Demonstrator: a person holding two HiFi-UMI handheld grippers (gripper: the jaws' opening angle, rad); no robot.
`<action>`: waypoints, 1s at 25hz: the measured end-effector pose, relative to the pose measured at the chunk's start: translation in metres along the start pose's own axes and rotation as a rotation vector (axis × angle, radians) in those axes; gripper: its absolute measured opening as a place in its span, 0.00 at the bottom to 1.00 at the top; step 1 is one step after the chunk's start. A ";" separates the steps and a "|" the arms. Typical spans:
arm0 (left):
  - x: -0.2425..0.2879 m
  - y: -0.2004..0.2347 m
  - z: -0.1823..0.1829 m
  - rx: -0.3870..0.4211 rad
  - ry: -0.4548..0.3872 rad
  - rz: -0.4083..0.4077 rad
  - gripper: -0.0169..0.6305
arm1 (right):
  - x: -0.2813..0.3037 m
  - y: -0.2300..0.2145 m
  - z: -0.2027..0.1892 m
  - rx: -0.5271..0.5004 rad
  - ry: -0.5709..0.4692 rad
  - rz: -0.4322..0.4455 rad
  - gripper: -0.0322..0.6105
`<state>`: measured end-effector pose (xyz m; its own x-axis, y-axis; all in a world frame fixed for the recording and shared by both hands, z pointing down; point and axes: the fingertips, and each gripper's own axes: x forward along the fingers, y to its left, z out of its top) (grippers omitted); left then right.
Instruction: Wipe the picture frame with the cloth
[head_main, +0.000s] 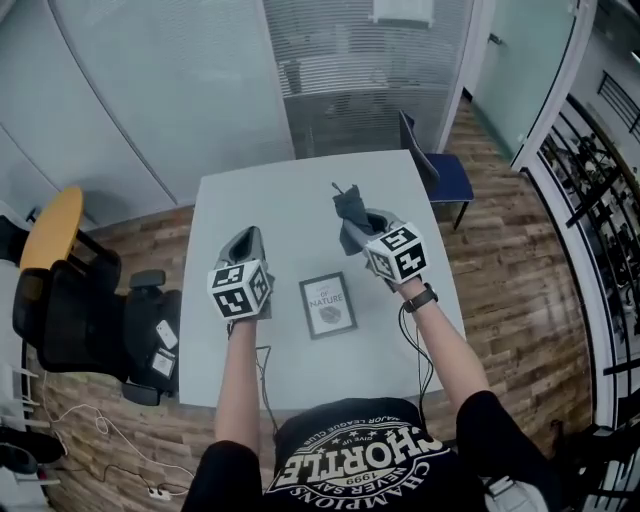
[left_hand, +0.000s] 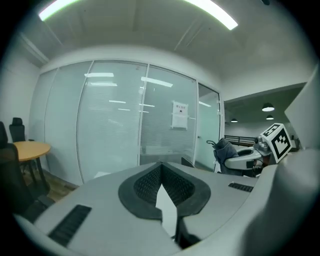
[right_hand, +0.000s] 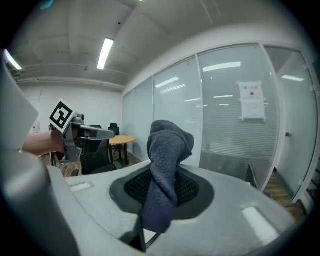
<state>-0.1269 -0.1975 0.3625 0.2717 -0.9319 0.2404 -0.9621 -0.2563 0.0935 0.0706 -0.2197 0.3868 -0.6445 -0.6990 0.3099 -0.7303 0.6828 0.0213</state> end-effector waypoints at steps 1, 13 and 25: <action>-0.001 0.003 0.013 0.021 -0.027 0.014 0.03 | -0.002 -0.006 0.015 0.002 -0.034 -0.030 0.18; -0.027 -0.009 0.088 0.166 -0.304 0.106 0.03 | -0.040 -0.011 0.098 -0.038 -0.364 -0.302 0.18; -0.029 -0.013 0.078 0.196 -0.320 0.111 0.03 | -0.033 -0.005 0.084 -0.048 -0.350 -0.330 0.17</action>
<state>-0.1240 -0.1870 0.2793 0.1741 -0.9817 -0.0777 -0.9802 -0.1652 -0.1095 0.0770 -0.2176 0.2970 -0.4239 -0.9038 -0.0589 -0.9025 0.4161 0.1107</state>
